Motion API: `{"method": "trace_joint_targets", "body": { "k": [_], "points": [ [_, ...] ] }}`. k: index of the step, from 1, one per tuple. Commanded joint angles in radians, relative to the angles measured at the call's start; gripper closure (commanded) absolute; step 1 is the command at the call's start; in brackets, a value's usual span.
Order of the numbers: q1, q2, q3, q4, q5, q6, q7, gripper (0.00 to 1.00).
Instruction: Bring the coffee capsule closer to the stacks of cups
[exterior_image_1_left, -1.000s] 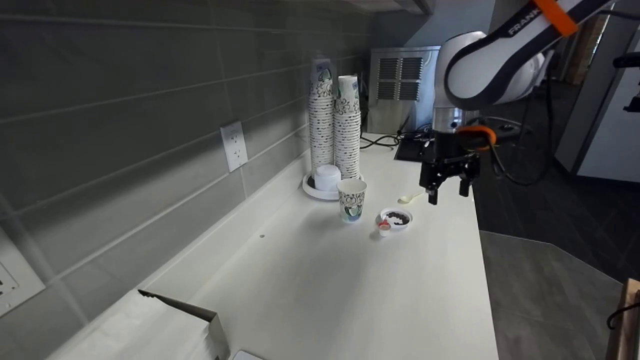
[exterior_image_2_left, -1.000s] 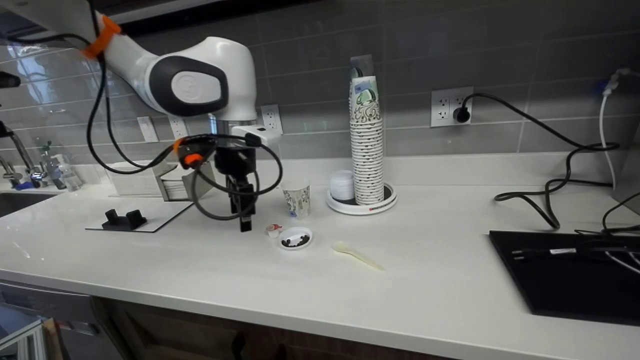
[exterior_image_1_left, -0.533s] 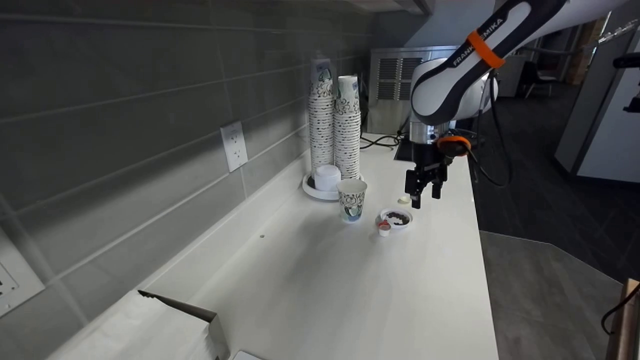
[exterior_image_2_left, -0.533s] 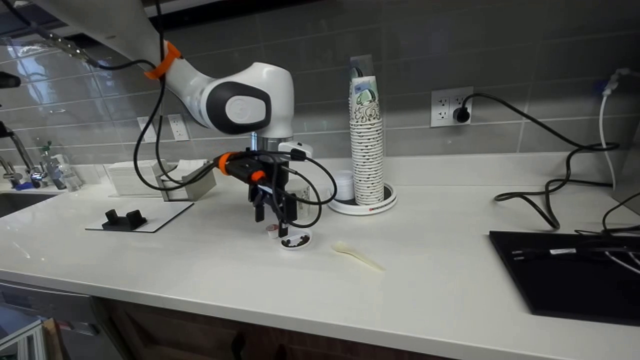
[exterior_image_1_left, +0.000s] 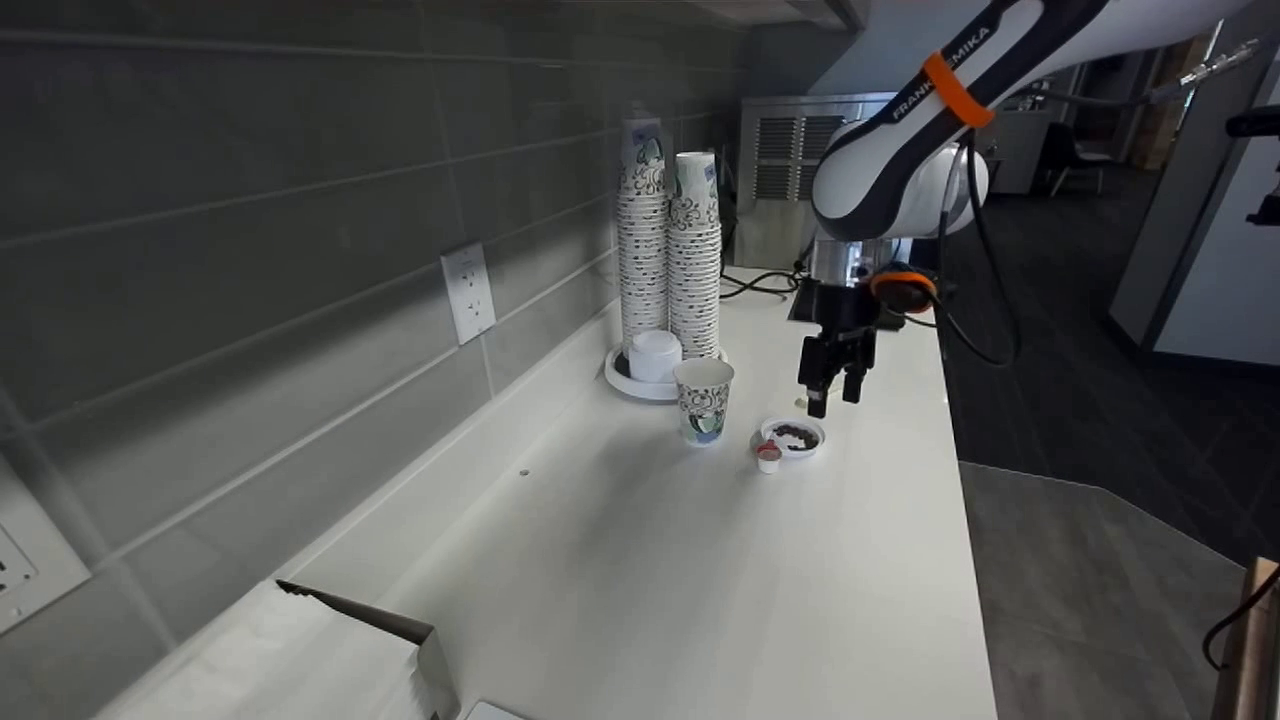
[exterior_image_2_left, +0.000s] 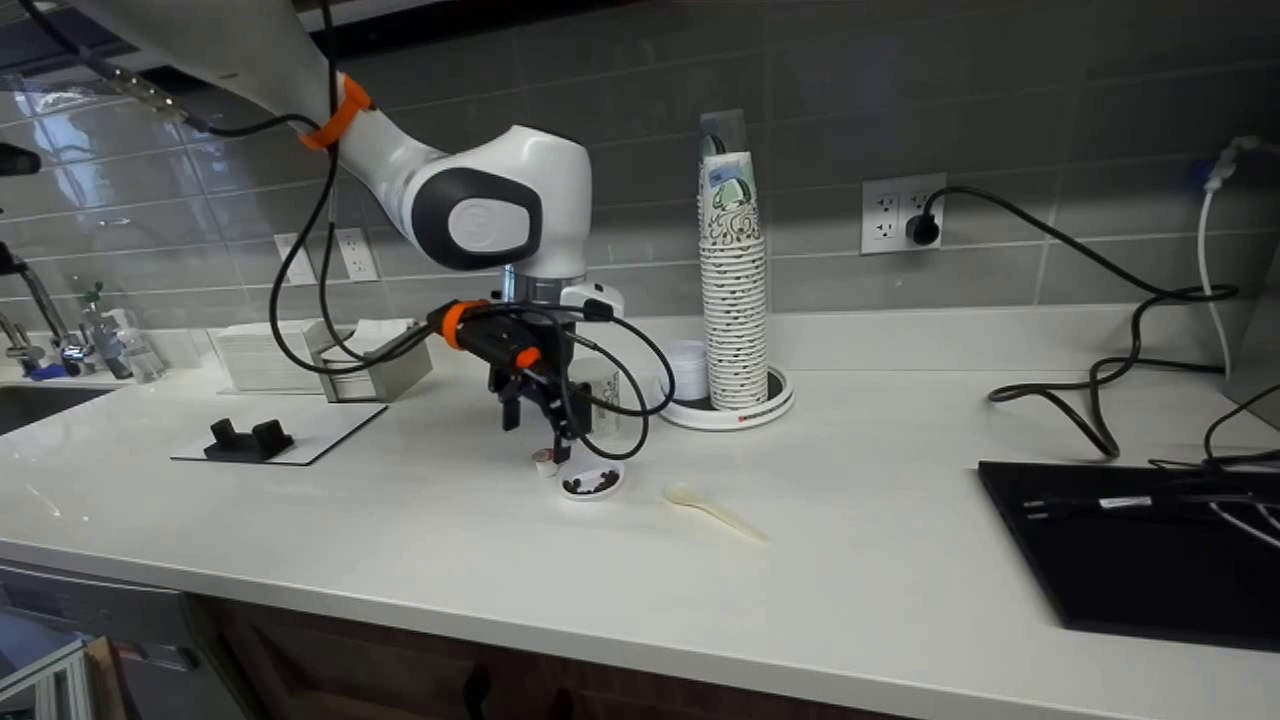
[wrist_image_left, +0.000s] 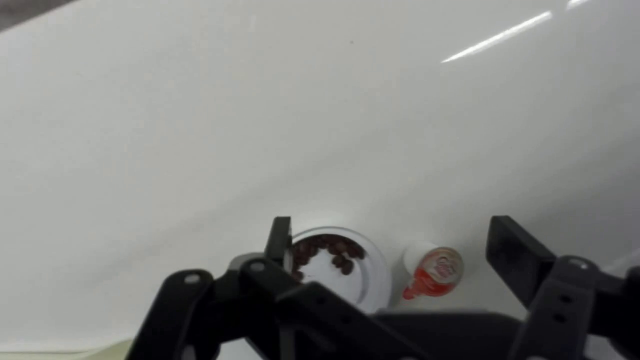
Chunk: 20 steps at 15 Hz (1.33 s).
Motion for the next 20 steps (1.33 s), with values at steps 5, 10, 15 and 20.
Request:
{"method": "trace_joint_targets", "body": {
  "k": [5,10,15,20],
  "points": [
    [-0.07,0.028,0.046,0.023,0.249,-0.021,-0.536,0.0],
    [-0.093,0.1,0.067,0.061,0.361,-0.047,-0.858,0.04],
    [-0.092,0.17,0.074,0.115,0.405,-0.094,-1.002,0.46],
    [-0.079,0.173,0.056,0.134,0.377,-0.069,-0.947,0.32]
  ]
}}
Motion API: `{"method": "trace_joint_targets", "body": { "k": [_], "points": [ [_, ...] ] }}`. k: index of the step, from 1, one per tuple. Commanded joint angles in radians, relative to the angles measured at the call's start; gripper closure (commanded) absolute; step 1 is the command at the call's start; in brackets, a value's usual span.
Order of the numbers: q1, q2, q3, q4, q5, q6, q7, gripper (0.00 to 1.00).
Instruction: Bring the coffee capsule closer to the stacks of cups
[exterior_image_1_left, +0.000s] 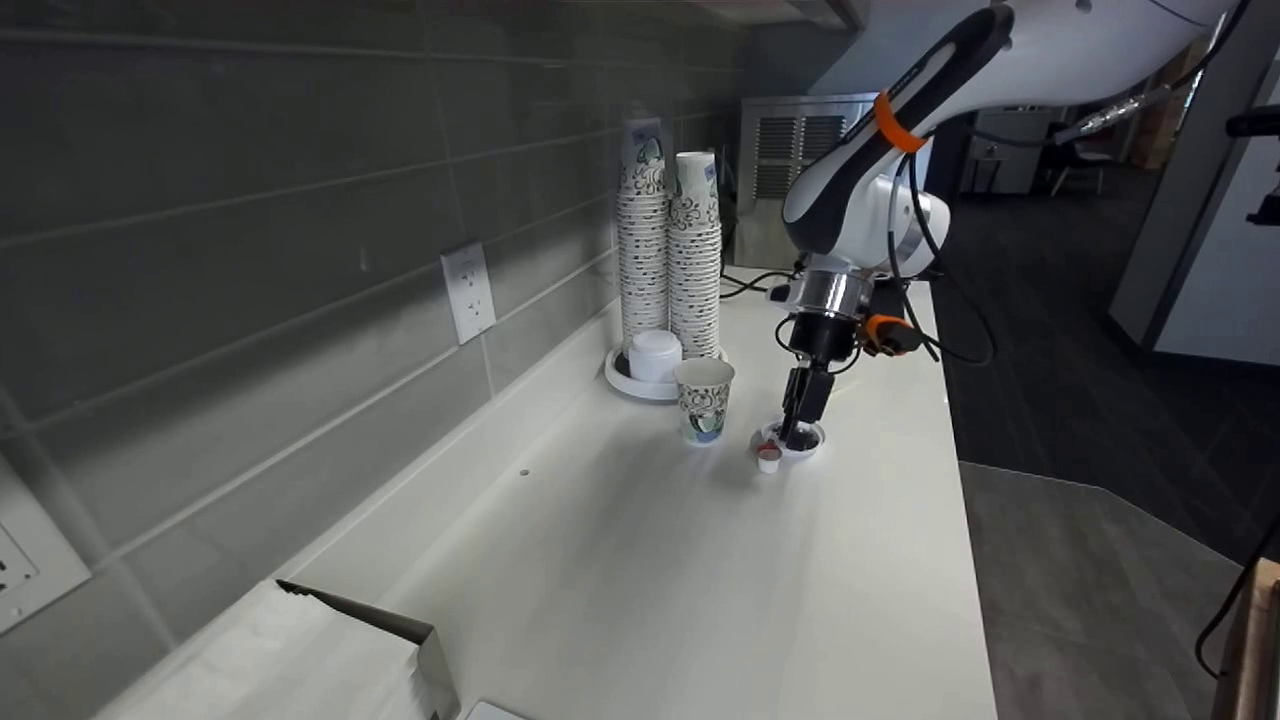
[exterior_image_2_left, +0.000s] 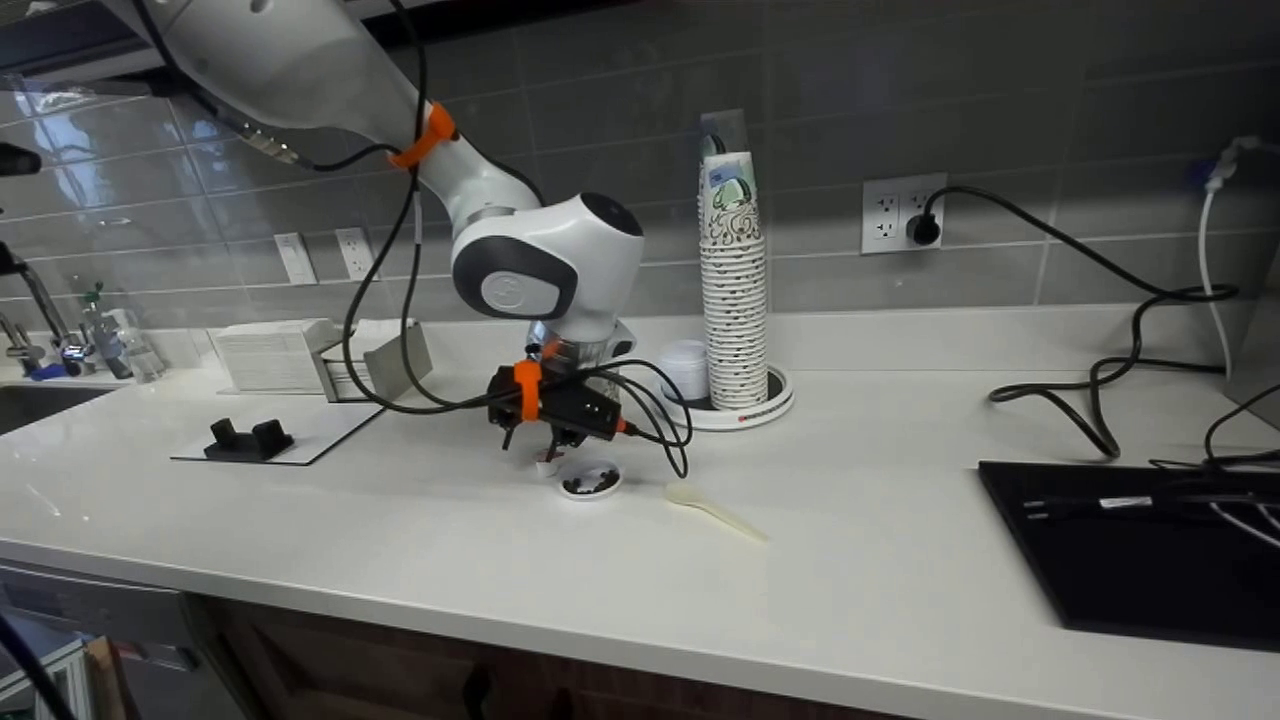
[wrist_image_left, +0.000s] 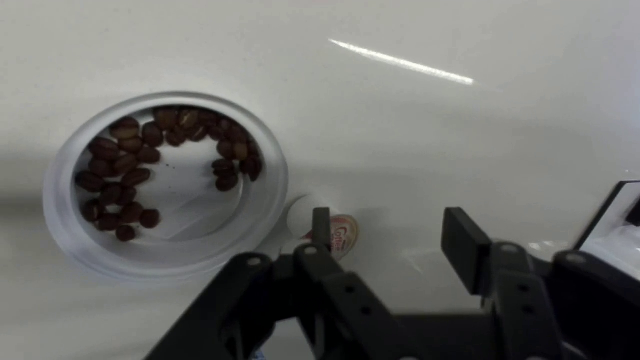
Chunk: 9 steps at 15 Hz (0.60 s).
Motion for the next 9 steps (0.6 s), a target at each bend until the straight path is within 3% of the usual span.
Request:
{"method": "trace_joint_targets", "body": {
  "k": [1,9],
  "points": [
    [-0.002,0.001,-0.006,0.03,-0.002,0.001,0.026,0.27],
    [0.003,0.05,-0.012,0.093,-0.01,0.003,0.109,0.35]
  ]
}}
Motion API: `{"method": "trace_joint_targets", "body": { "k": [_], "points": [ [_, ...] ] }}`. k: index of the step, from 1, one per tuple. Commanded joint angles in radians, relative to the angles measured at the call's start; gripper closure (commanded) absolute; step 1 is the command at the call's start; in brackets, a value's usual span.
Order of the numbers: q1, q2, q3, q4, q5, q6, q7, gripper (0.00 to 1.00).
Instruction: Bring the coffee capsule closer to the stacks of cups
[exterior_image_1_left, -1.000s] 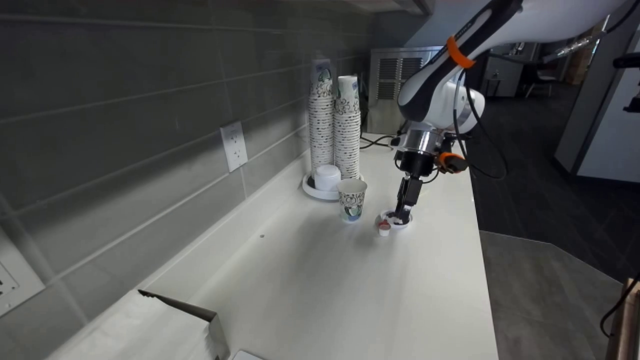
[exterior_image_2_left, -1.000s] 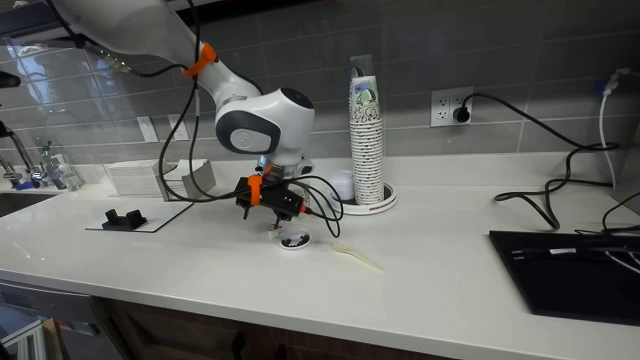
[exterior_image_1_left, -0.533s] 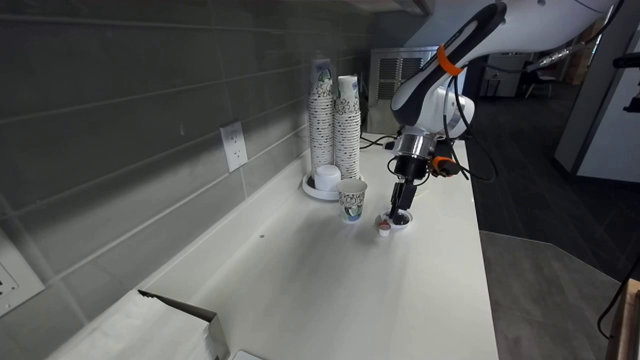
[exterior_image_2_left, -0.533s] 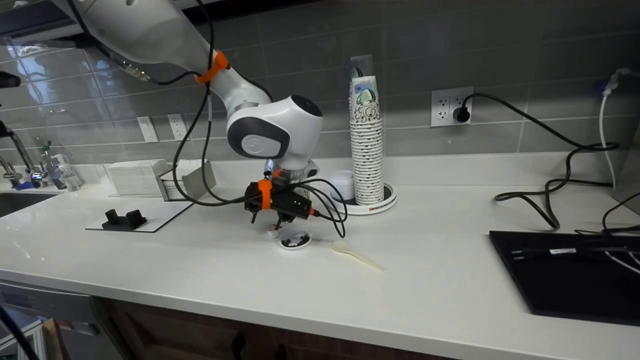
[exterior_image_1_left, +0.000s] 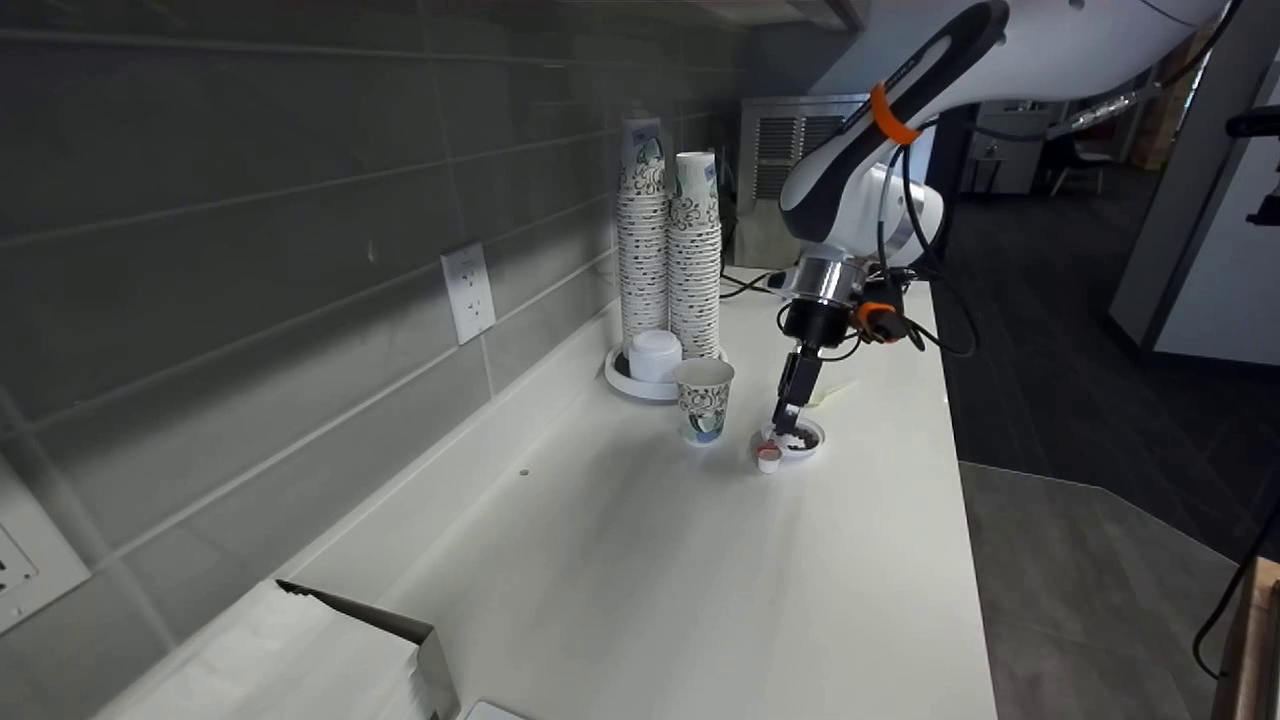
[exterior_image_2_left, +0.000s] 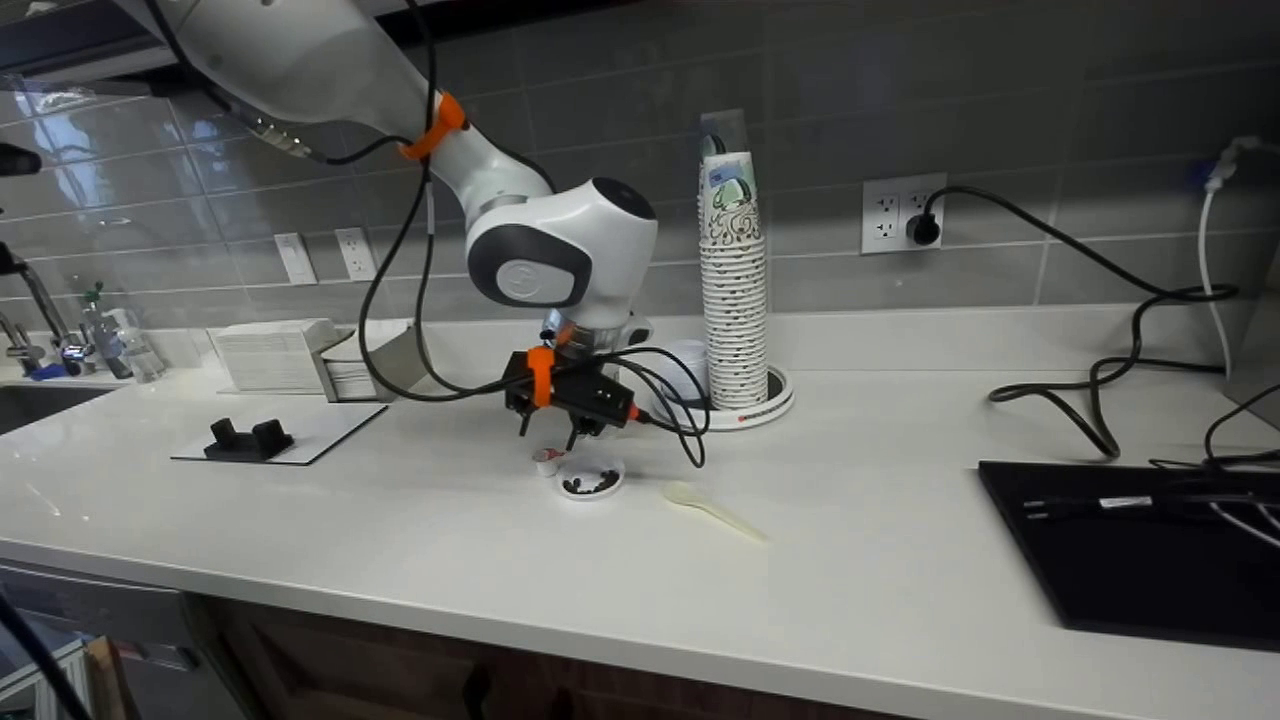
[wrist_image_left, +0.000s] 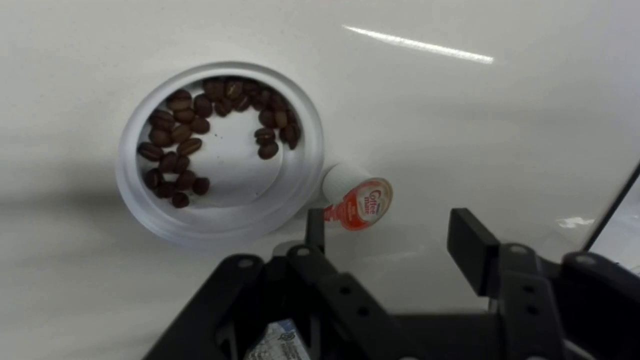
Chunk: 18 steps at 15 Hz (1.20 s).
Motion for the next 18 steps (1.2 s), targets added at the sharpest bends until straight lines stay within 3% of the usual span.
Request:
{"method": "trace_joint_targets", "body": {
  "k": [1,7,10,14,15,16,18],
  "points": [
    [0.003,0.043,0.003,0.048,-0.014,-0.007,0.048,0.4],
    [0.006,0.077,0.006,0.074,-0.028,-0.004,0.091,0.41],
    [0.003,0.092,0.009,0.084,-0.026,-0.005,0.106,0.34],
    [0.003,0.102,0.016,0.094,-0.028,-0.01,0.118,0.44],
    [0.005,0.1,0.017,0.093,-0.03,-0.009,0.121,0.51],
    [0.006,0.097,0.019,0.091,-0.032,-0.011,0.122,0.47],
    [0.008,0.091,0.022,0.088,-0.036,-0.011,0.126,0.56]
  ]
}}
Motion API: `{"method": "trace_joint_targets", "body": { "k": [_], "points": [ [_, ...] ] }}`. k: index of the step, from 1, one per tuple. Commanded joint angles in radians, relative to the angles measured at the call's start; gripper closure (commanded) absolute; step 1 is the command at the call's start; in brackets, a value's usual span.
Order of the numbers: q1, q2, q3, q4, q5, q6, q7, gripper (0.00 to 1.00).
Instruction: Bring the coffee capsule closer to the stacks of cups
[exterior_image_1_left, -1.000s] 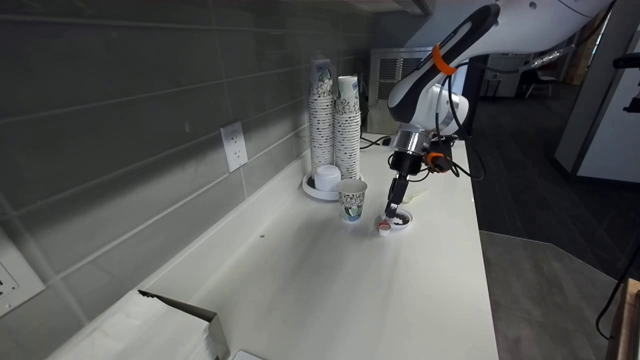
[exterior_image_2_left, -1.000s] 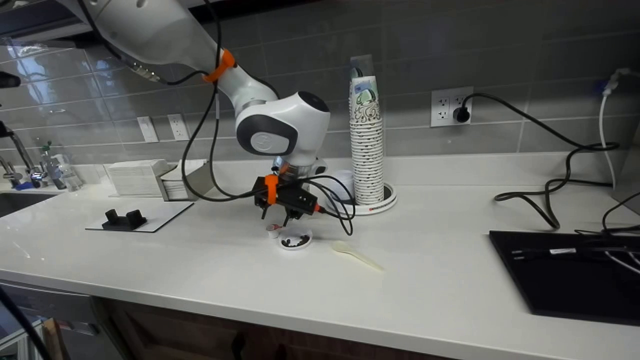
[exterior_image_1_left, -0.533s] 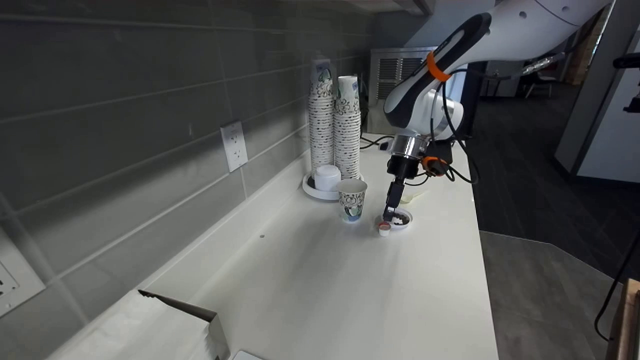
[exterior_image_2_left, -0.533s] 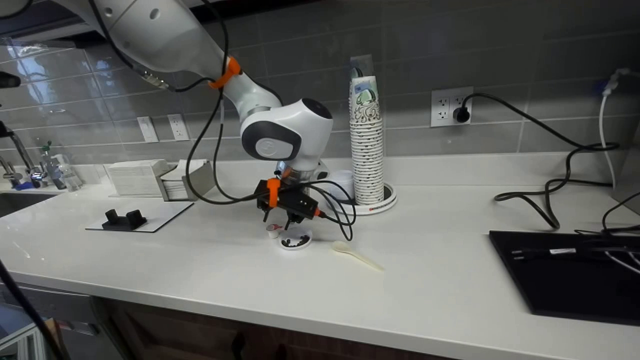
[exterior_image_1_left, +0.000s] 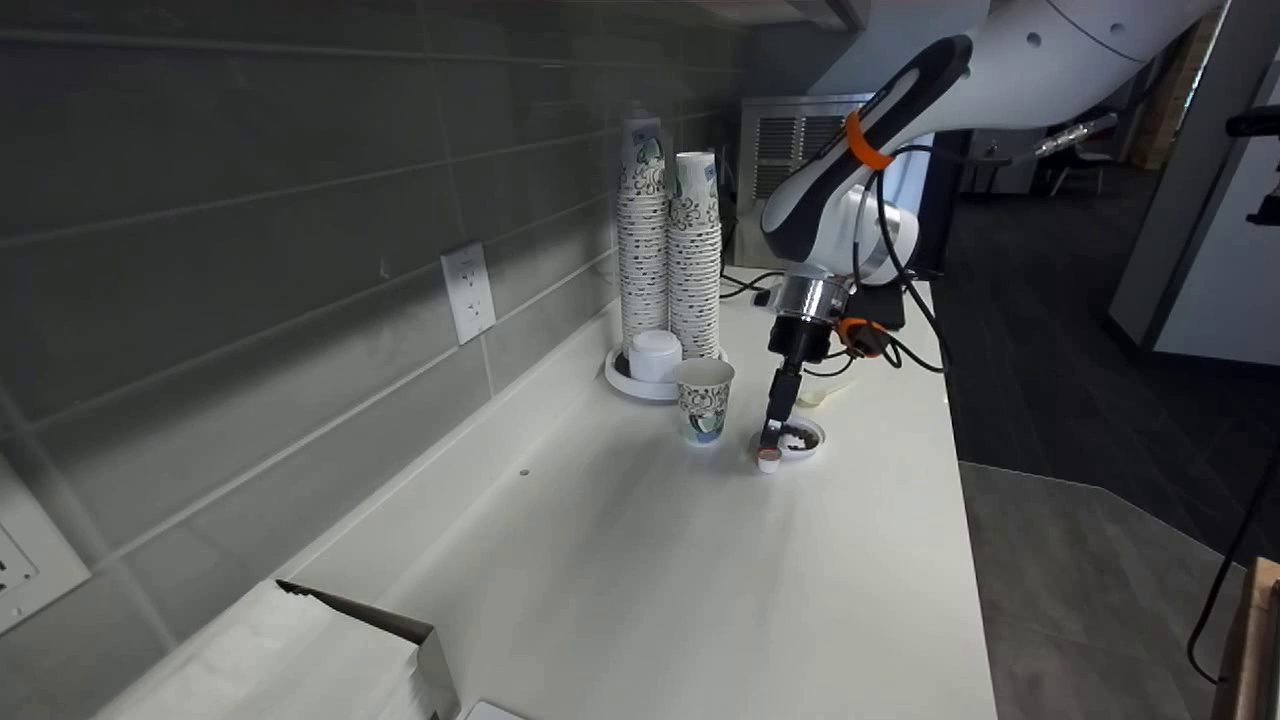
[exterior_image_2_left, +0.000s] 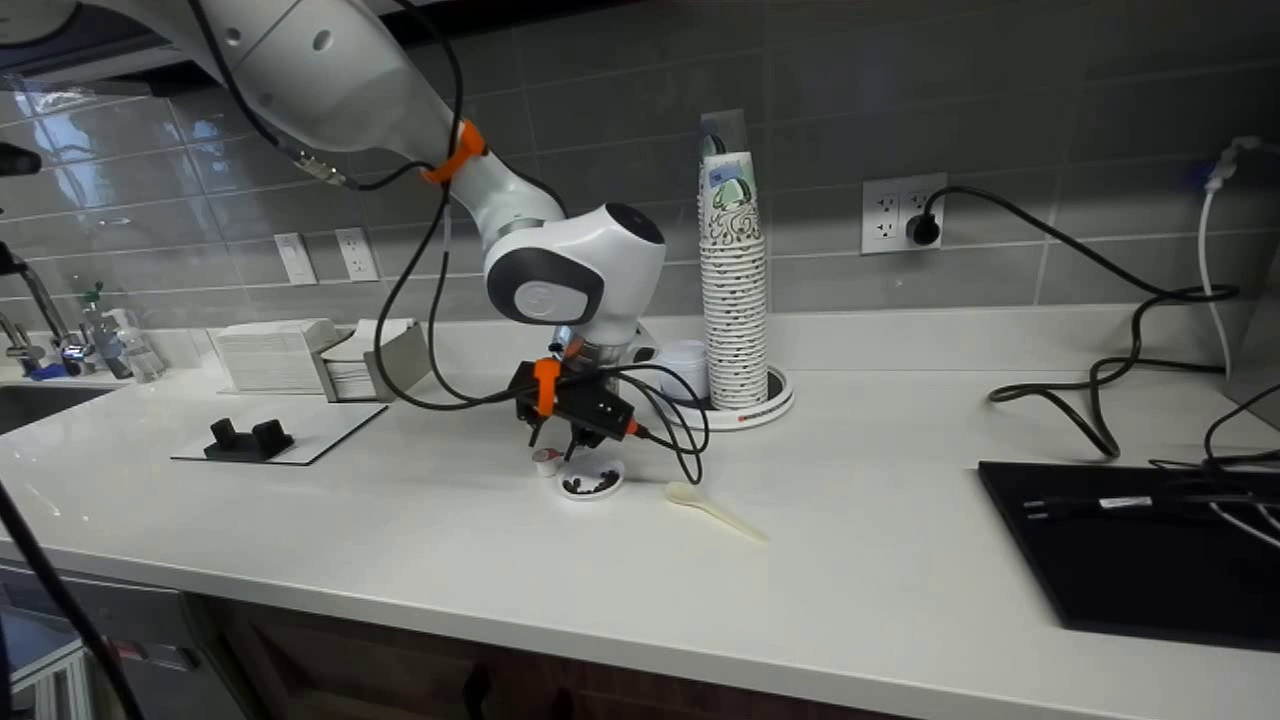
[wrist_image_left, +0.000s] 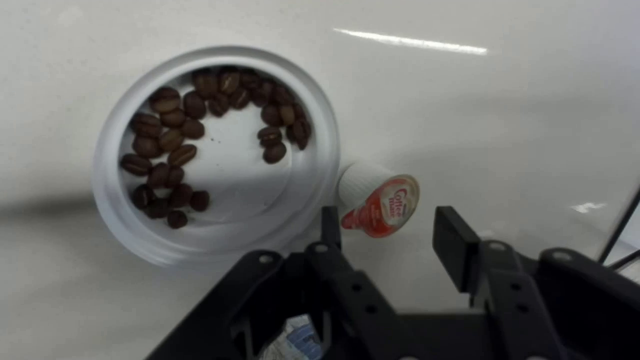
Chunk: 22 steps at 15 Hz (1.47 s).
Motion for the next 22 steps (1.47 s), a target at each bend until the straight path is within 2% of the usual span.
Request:
{"method": "trace_joint_targets", "body": {
  "k": [1,2,3,5,6,8,9,10,17,22],
  "points": [
    [0.003,0.004,0.008,0.02,-0.032,-0.013,0.037,0.57],
    [0.003,0.002,0.009,0.019,-0.033,-0.014,0.04,0.67],
    [0.004,0.002,0.008,0.018,-0.036,-0.014,0.045,0.66],
    [0.005,0.001,0.005,0.015,-0.044,-0.016,0.055,0.74],
    [0.005,0.001,0.004,0.014,-0.047,-0.017,0.06,0.73],
    [0.003,0.0,0.005,0.012,-0.059,-0.017,0.074,0.81],
    [0.002,-0.002,0.006,0.01,-0.065,-0.017,0.078,0.92],
    [0.002,-0.003,0.006,0.009,-0.071,-0.015,0.085,0.97],
    [0.004,-0.025,0.011,0.0,-0.082,-0.03,0.093,1.0],
    [0.011,-0.076,0.012,-0.027,-0.115,-0.04,0.149,1.0]
  ]
}}
